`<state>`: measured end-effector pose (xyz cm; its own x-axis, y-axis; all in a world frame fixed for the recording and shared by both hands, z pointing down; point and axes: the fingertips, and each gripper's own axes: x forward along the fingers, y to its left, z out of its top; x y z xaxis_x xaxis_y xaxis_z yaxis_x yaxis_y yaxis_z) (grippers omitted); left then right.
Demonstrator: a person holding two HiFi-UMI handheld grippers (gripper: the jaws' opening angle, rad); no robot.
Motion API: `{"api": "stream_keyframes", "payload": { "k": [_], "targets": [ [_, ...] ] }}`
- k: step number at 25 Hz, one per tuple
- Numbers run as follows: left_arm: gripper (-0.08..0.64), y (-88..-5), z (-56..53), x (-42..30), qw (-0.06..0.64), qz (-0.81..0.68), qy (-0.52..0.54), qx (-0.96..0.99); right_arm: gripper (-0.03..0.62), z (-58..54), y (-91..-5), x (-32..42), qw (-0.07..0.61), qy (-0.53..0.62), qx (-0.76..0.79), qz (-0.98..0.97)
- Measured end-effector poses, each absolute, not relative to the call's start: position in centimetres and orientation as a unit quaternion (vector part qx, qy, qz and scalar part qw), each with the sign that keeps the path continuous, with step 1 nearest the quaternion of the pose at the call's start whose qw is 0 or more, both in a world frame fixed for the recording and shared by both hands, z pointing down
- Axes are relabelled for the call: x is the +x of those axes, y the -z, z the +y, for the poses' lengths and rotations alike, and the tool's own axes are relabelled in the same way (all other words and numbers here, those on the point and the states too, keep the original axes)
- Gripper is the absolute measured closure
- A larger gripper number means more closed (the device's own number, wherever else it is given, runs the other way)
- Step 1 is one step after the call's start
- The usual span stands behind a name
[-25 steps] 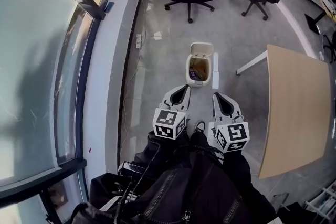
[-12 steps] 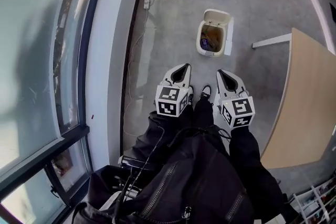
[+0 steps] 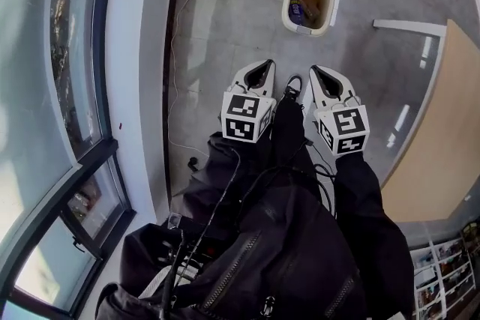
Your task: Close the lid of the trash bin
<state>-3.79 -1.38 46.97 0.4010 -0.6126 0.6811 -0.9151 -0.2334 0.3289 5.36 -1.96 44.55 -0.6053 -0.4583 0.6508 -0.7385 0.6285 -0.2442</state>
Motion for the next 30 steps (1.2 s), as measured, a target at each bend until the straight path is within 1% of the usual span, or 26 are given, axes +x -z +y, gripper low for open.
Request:
{"api": "stream_keyframes", "payload": {
  "k": [10, 20, 24, 30],
  "targets": [
    [0.558, -55.6, 0.4, -3.7, 0.402, -0.510, -0.236, 0.723, 0.588, -3.4, -53.3, 6.6, 0.306, -0.269, 0.317, -0.856],
    [0.558, -61.1, 4.7, -4.5, 0.437, -0.507, -0.249, 0.699, 0.588, -4.4, -60.4, 6.7, 0.326, -0.264, 0.299, -0.857],
    [0.558, -62.7, 5.8, -5.0, 0.452, -0.512, -0.250, 0.686, 0.588, -7.8, -62.5, 6.7, 0.337, -0.239, 0.292, -0.862],
    [0.558, -65.2, 6.9, -5.4, 0.467, -0.511, -0.256, 0.674, 0.588, -12.2, -65.2, 6.9, 0.331, -0.230, 0.305, -0.863]
  ]
}}
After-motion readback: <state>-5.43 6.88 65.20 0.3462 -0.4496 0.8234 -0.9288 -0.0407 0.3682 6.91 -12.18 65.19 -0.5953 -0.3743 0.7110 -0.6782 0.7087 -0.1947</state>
